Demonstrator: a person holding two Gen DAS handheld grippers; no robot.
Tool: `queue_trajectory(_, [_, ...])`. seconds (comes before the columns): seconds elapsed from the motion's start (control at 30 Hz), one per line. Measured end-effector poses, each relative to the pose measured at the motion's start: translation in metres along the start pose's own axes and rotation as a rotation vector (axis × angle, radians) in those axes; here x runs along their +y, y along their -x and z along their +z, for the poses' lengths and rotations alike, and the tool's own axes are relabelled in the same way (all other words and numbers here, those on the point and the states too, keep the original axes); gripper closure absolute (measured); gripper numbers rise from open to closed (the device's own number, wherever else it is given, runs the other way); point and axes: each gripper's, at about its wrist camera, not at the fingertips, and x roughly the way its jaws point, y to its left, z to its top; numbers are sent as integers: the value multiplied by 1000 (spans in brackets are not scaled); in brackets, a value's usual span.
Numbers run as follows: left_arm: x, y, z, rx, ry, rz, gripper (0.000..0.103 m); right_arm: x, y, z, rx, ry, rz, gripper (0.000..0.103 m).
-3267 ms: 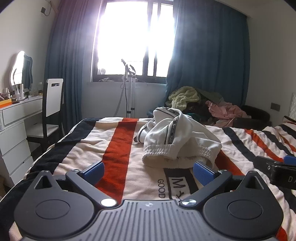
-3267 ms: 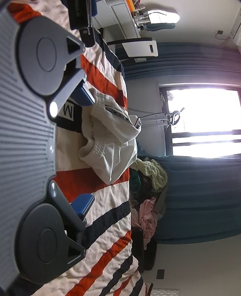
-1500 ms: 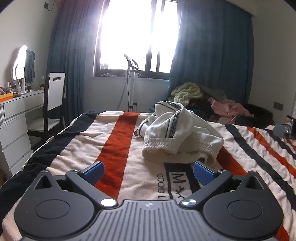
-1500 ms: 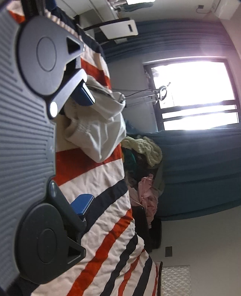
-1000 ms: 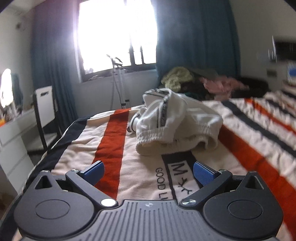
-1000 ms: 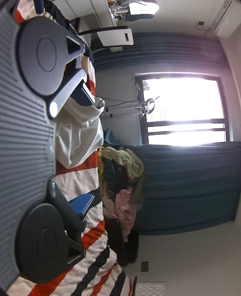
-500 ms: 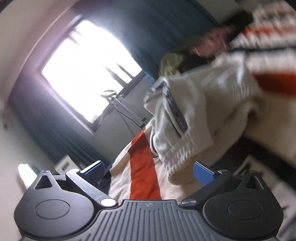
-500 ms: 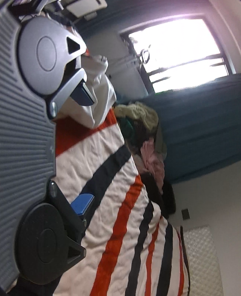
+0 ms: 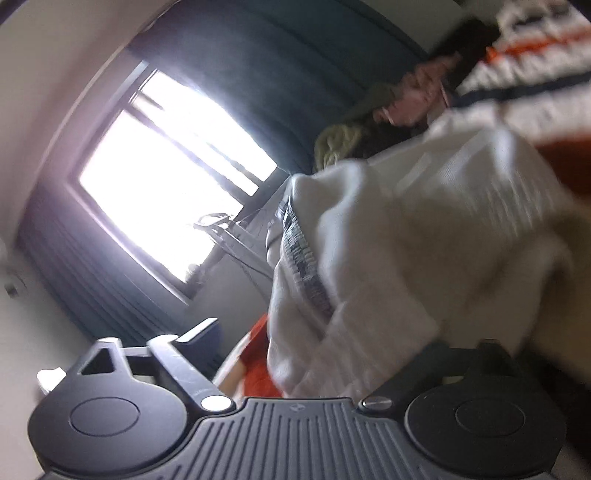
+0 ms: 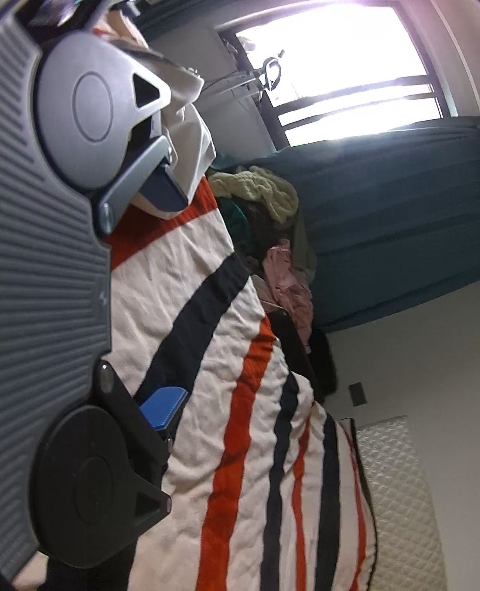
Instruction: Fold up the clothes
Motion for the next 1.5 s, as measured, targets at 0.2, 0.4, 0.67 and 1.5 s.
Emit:
queue_trajectory(0.2, [53,18,32,-46,227,-40,89,8,-9,-11,-11,15,64,0])
queue_trajectory(0.4, [117,66,48,-102,486,-124,94,0,5,-11,-37,-30,116,0])
queue_trajectory(0.67, [168,197,11,-190,664,-195,94,15,30,-16,-9,105,234,0])
queue_trajectory(1.5, [234,209,-95,-99,990,-202,94,58,-25,-62,408,263,300,0])
